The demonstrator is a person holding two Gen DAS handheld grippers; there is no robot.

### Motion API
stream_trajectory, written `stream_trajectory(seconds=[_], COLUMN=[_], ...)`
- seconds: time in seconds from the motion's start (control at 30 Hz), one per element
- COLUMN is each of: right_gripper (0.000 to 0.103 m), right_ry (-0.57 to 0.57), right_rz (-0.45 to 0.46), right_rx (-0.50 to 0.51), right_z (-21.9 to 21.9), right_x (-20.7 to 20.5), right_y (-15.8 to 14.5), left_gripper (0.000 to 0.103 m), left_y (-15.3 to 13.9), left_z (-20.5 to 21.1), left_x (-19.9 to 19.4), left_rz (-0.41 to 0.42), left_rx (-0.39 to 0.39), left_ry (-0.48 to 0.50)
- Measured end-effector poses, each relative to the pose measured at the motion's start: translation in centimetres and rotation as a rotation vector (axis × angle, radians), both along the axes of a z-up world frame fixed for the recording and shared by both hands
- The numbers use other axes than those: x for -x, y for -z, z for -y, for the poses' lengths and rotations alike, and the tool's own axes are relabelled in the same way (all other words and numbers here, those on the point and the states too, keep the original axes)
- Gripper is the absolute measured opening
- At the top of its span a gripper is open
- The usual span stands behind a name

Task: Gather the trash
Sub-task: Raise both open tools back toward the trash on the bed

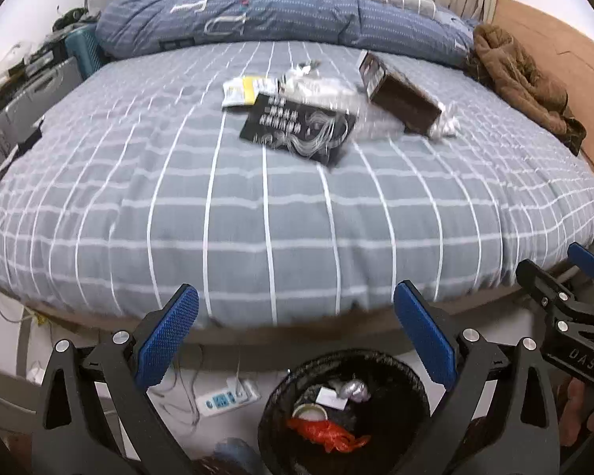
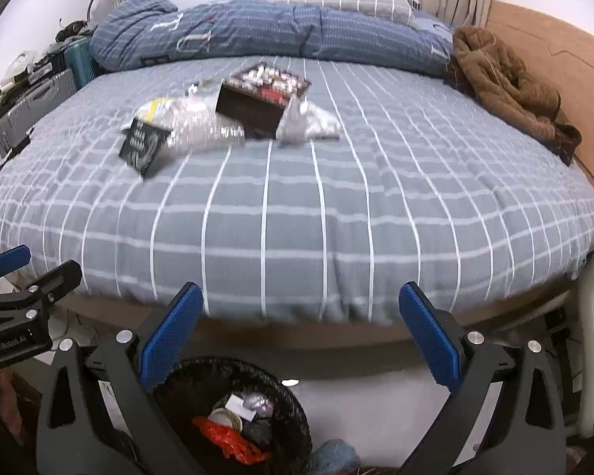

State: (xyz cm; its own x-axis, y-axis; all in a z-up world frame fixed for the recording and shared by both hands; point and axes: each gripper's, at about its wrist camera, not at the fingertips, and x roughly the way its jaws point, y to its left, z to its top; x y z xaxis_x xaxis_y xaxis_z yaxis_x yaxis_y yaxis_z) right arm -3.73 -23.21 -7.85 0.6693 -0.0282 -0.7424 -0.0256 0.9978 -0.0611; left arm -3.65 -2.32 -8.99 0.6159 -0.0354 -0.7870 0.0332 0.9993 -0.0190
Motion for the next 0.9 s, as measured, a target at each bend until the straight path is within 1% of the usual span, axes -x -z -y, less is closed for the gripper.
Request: stream_trajectory(seconds=[0.1,0.3,0.43,0.63,0.9], right_gripper=[0.095,0.095,0.095,0.095,0.095], right_ry=[-0.008,-0.028,-0.024,-0.016,-0.033], right_rz=[0.012,0.048,0.051,0.030,0.035], right_rx=[-0.011,-0.008,-0.024,-0.060,-0.067], right_z=[-0.1,-0.9,-0.5,-0.1,-1.0], right_x=[-1.2,-4.1,-6.3,-10.2,-14.7], right_y=[-0.9,-2.7,-3.2,-2.9,-3.0], left_gripper=[0.097,0.097,0.097,0.097,0.097], left_y=[-0.8,-1.8,-1.5,-0.9,0.0], left_z=[-0.2,-0.5,-1.1,-1.6,-0.9], left_x=[-1.0,-4.8,-7.4,-10.5,-14.9], left_rz=[0.015,0.035,0.026,0.009,-0.010], left_rx=[0.007,0.009,0.017,0.038,0.011], left_ry=[0.001,0.009,0.011,0.025,0.077])
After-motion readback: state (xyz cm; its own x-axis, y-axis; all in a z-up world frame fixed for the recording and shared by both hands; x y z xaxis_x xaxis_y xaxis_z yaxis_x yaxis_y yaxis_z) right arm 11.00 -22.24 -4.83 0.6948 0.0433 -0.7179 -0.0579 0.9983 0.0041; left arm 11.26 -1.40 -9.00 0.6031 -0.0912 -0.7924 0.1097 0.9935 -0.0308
